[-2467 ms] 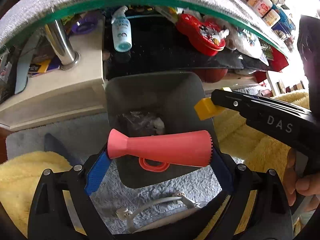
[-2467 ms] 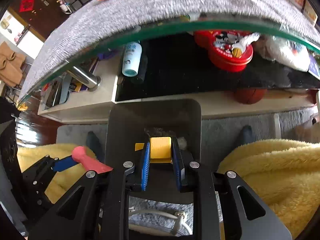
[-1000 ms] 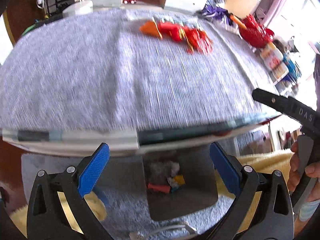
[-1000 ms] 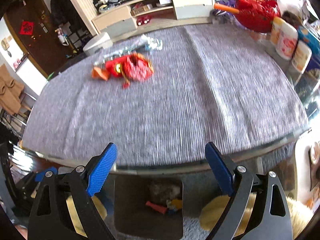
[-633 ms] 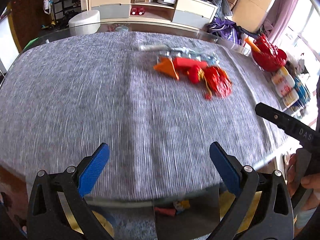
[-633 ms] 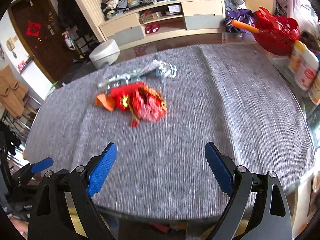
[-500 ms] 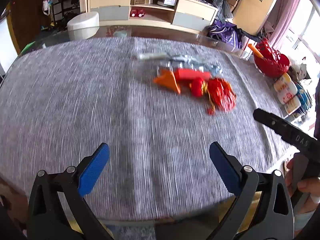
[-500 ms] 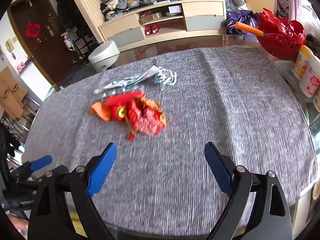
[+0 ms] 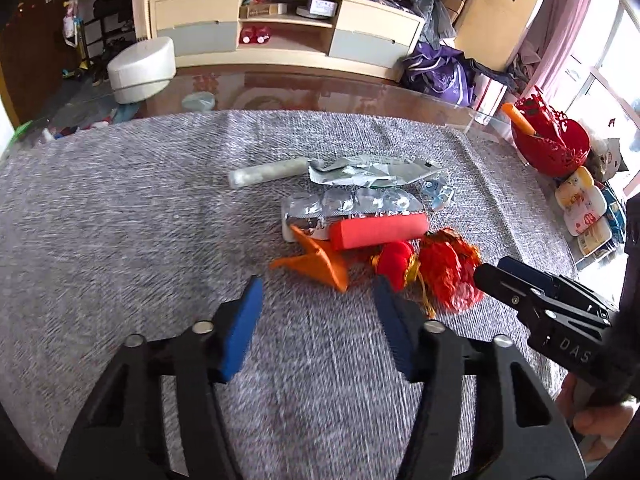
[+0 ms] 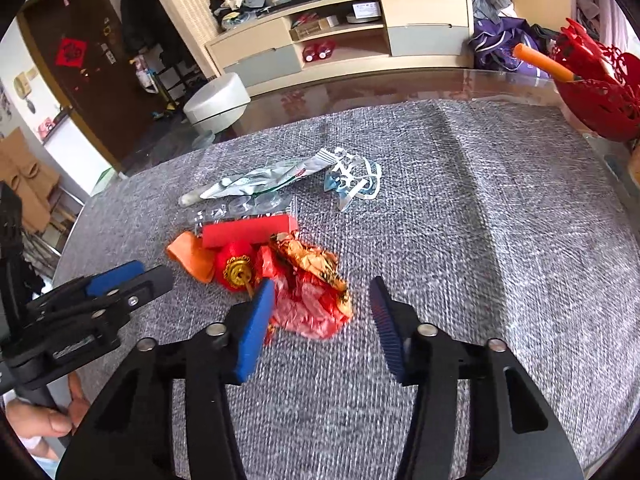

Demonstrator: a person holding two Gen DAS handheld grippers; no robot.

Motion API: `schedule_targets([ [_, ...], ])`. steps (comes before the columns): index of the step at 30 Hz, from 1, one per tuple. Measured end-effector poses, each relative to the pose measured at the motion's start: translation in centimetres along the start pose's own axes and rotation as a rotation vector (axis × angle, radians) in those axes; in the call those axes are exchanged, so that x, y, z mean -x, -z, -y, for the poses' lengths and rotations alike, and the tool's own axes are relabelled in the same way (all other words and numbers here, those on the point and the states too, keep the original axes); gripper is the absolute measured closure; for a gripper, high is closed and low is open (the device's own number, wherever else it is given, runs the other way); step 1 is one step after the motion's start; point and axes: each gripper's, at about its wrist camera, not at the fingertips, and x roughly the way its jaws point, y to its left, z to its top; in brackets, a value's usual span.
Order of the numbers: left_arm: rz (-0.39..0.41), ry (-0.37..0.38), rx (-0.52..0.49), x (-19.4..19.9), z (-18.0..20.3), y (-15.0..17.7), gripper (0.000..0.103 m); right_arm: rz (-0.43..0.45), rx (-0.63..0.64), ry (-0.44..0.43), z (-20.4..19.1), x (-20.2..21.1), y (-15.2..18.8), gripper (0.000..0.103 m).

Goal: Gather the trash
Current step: 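Grasp the orange paper piece with the left gripper while the right gripper grasps the red wrappers, then carry the orange paper and red wrappers to the grey bin and open both grippers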

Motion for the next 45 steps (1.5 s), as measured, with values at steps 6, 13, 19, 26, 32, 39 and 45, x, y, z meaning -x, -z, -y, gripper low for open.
schedule_targets([
  [6, -0.028, 0.010, 0.011, -2.6, -0.1, -0.8, 0.058, -0.021, -0.003, -0.010, 0.5, -1.6, -0.3, 0.057],
  [13, -0.038, 0.012, 0.011, -4.2, -0.8, -1.2, 0.077, -0.029, 0.002, -0.026, 0.4, -2.6, -0.2, 0.057],
  [19, -0.035, 0.018, 0.003, -4.4, -0.9, -1.4, 0.089, -0.033, 0.021, -0.045, -0.1, -2.5, 0.2, 0.071],
  [26, -0.024, -0.009, -0.018, -2.6, -0.4, -0.4, 0.095, -0.018, 0.051, -0.017, -0.9, -0.8, 0.9, 0.074],
  [32, 0.001, -0.024, -0.036, 1.0, 0.2, 1.5, 0.096, 0.021, 0.039, 0.004, -0.5, 2.8, 1.7, 0.074],
  [39, 0.019, -0.010, -0.085, 5.4, 2.5, 5.4, 0.096, 0.049, 0.045, 0.011, -1.0, 6.9, 3.8, 0.074],
  [45, 0.028, 0.009, -0.103, 9.1, 4.2, 10.0, 0.095, 0.041, 0.043, 0.017, -1.7, 9.4, 7.5, 0.074],
])
